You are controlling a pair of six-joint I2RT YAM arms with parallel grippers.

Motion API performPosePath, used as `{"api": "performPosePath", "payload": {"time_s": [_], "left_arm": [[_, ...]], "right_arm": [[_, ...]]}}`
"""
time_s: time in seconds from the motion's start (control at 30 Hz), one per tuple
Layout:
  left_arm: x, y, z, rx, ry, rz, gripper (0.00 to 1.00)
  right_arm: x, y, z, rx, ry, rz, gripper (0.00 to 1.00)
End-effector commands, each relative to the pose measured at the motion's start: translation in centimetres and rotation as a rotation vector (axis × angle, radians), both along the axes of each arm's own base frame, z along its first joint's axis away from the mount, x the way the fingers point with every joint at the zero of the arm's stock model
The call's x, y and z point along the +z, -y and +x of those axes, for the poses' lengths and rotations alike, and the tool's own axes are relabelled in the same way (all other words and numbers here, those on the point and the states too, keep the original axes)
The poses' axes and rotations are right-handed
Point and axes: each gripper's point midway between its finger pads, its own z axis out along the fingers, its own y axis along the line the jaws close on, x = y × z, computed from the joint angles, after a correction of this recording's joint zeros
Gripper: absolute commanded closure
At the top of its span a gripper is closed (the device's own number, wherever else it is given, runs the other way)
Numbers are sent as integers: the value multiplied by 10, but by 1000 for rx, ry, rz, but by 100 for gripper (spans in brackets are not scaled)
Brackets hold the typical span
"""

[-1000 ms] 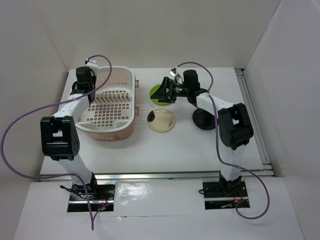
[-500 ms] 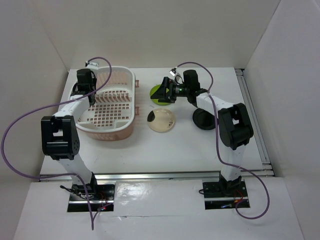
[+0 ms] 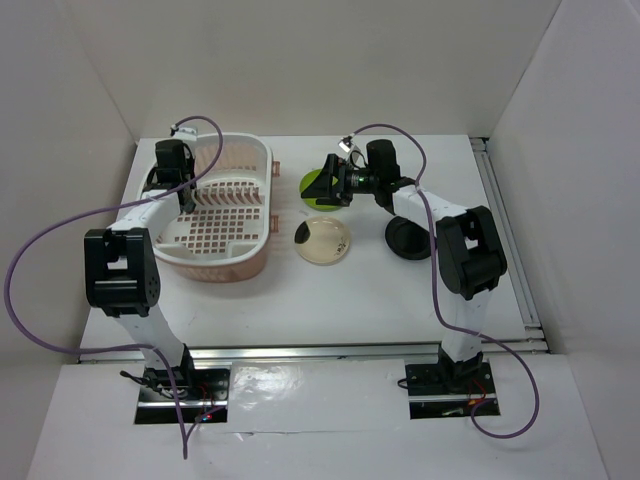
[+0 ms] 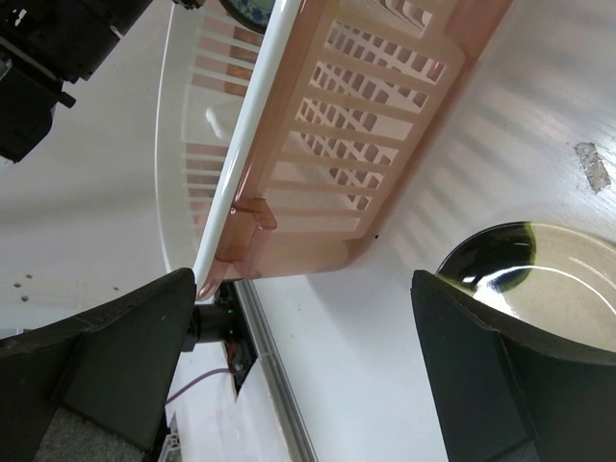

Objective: Load the plates into the dish rack

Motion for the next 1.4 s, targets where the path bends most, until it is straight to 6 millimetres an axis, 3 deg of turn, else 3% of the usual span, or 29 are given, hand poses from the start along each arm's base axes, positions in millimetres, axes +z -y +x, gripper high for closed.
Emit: {"api": "performPosePath", "payload": {"time_s": [0.0,0.17,0.23,0.33,0.4,0.43,0.47,0.8,0.97,1.07,1.1,1.2,1.27,1.3,1.33,1.37], "left_arm": [[2,10,8,-25,39,-51,90],[-2,8,6,-15,29,-46,80],[3,7,5,-7,38,-42,60],[3,5,4,2,38,-37,58],[4,3,3,12,38,-32,40],[4,3,3,12,38,-32,26],[6,3,5,12,49,-31,0],[16,2,3,25,72,-35,0],[46,2,4,24,126,-32,0],[89,1,4,19,203,-19,0],[104,3,3,9,216,-22,0],[156,2,-1,53,312,-74,0],[174,6,-10,79,323,-143,0],[199,13,-13,49,365,-179,0],[198,19,-14,32,349,-209,0],[197,24,-20,16,333,-234,0]], "right_arm": [[21,-8,6,22,89,39,0],[21,-8,6,22,89,39,0],[21,-8,5,31,88,42,0],[21,-8,5,31,88,42,0],[21,-8,5,31,88,42,0],[21,-8,5,31,88,42,0],[21,-8,5,31,88,42,0],[21,-8,5,31,88,42,0],[17,-6,8,9,91,22,0],[1,3,22,-59,117,-80,0],[-13,7,22,-69,85,-127,0],[-15,19,38,-119,124,-194,0],[-9,35,55,-161,137,-189,0],[-10,42,64,-190,128,-190,0],[-12,50,72,-208,125,-192,0],[1,67,88,-255,152,-187,0]]}}
